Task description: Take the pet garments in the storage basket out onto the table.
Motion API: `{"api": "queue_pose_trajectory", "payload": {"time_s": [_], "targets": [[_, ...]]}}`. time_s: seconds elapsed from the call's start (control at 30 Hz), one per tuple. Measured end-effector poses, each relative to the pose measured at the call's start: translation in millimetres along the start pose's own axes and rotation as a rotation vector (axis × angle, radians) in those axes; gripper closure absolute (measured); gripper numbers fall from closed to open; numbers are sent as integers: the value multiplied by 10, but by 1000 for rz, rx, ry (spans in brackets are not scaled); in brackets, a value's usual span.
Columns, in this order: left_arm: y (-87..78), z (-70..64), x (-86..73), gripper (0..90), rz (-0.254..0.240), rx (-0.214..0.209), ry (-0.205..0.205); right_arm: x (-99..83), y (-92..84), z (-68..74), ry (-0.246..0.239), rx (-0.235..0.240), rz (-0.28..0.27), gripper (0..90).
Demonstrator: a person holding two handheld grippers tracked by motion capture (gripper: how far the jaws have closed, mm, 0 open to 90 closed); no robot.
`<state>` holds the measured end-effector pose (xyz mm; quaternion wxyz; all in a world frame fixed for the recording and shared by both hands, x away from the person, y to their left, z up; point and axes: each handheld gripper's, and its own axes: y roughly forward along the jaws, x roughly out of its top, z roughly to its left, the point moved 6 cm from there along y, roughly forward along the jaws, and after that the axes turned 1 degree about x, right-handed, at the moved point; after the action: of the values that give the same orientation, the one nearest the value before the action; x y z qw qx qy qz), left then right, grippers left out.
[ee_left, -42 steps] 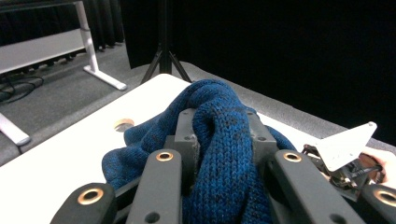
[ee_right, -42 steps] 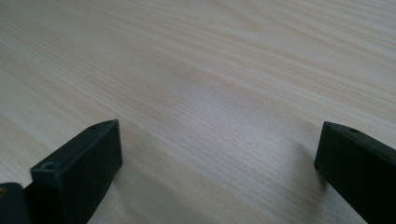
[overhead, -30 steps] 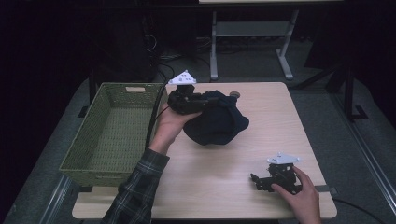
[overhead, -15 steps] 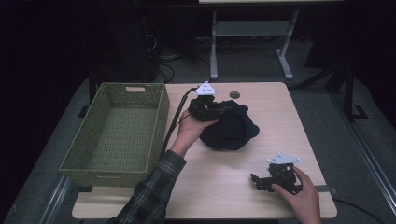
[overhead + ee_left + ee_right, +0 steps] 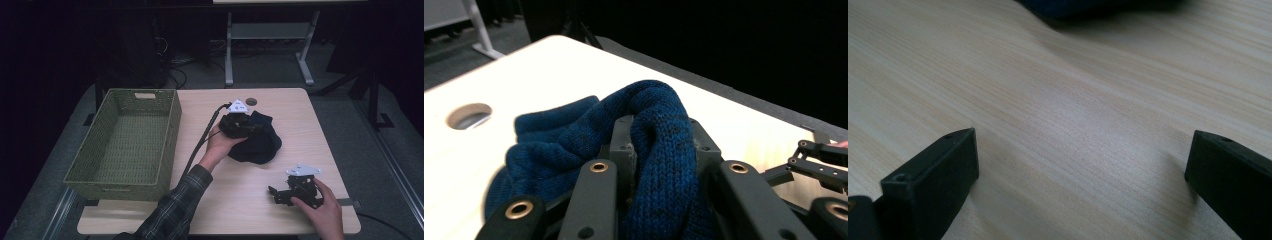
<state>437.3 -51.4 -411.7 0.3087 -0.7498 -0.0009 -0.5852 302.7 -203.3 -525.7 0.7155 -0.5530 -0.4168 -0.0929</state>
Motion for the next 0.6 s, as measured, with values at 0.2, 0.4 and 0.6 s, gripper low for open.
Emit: {"api": "queue_pose_trajectory", "payload": {"time_s": [0.2, 0.4, 0.6], "targets": [[169, -34, -143, 680, 48, -17, -2, -2, -2, 3, 4, 0, 3, 5], [162, -22, -151, 497, 66, -7, -12, -2, -3, 3, 3, 0, 3, 5], [88, -35, -145, 320, 80, -9, -12, -2, -3, 3, 3, 0, 3, 5]]}}
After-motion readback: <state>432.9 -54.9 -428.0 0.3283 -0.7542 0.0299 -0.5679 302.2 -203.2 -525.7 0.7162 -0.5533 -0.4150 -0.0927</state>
